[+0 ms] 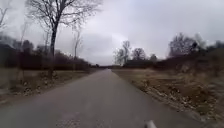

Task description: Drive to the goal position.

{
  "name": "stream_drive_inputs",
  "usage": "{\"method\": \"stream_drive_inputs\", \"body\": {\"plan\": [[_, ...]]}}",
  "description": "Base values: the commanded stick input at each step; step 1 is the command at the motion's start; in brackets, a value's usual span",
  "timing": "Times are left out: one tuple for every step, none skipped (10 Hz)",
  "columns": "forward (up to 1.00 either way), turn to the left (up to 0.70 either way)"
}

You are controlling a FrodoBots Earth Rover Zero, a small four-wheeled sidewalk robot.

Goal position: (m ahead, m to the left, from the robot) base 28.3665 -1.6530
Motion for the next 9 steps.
{"method": "stream_drive_inputs", "body": {"plan": [[0.98, 0.0], [0.98, 0.0], [0.98, 0.0], [0.98, 0.0], [0.98, 0.0], [0.98, 0.0], [0.98, 0.0], [0.98, 0.0], [0.98, -0.1]]}}
